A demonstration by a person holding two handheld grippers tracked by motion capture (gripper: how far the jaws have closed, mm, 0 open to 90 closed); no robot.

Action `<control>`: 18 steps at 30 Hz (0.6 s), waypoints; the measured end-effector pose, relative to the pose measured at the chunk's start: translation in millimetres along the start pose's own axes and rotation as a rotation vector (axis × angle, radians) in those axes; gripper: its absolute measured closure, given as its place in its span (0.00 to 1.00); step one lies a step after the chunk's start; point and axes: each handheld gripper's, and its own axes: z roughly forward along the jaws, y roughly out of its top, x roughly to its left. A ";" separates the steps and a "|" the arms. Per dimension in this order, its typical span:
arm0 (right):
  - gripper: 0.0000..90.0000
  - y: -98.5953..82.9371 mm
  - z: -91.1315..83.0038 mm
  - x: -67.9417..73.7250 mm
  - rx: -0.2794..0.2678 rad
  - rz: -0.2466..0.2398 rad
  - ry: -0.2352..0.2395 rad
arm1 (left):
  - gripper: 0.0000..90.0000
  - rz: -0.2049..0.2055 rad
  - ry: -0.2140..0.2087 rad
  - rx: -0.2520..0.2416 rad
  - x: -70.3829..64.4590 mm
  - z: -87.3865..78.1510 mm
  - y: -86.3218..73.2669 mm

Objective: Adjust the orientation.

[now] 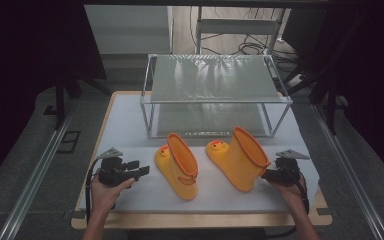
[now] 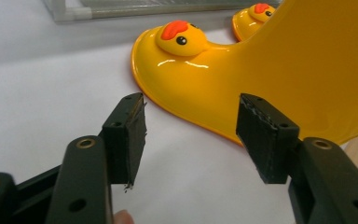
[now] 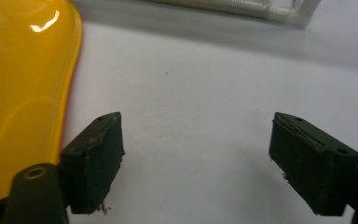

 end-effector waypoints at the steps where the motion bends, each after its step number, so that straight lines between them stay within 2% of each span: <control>1: 0.24 -1.4 -3.2 -0.6 -0.013 -0.005 0.011 | 0.50 0.004 0.007 -0.001 -0.8 -0.3 -0.3; 3: 0.26 -3.2 -8.6 -2.8 -0.034 -0.006 0.016 | 0.57 0.010 0.013 -0.005 -3.5 -1.6 -0.4; 5: 0.30 -4.8 -13.5 -6.6 -0.059 0.014 0.039 | 0.71 0.007 0.012 -0.009 -7.3 -3.5 -0.3; 7: 0.33 -6.3 -18.0 -9.8 -0.077 0.021 0.035 | 0.82 0.010 0.000 -0.009 -10.4 -5.1 -0.4; 10: 0.36 -7.6 -20.5 -13.2 -0.090 0.035 0.044 | 0.93 0.022 0.002 -0.004 -15.4 -6.4 -1.0; 13: 0.39 -8.5 -19.0 -13.9 -0.089 0.042 0.064 | 0.98 0.029 0.002 -0.006 -20.9 -6.4 -3.4; 14: 0.39 -8.9 -18.2 -12.8 -0.091 0.041 0.075 | 0.99 0.040 -0.002 -0.002 -29.6 -3.6 -9.2; 15: 0.39 -8.9 -17.6 -11.4 -0.086 0.036 0.085 | 0.99 0.040 -0.002 -0.002 -29.6 -3.6 -9.2; 16: 0.39 -8.8 -16.6 -10.0 -0.081 0.025 0.087 | 0.99 0.057 0.000 0.008 -38.5 0.5 -16.7; 18: 0.39 -8.8 -15.1 -8.2 -0.080 0.013 0.084 | 1.00 0.083 0.006 0.028 -48.0 5.3 -26.4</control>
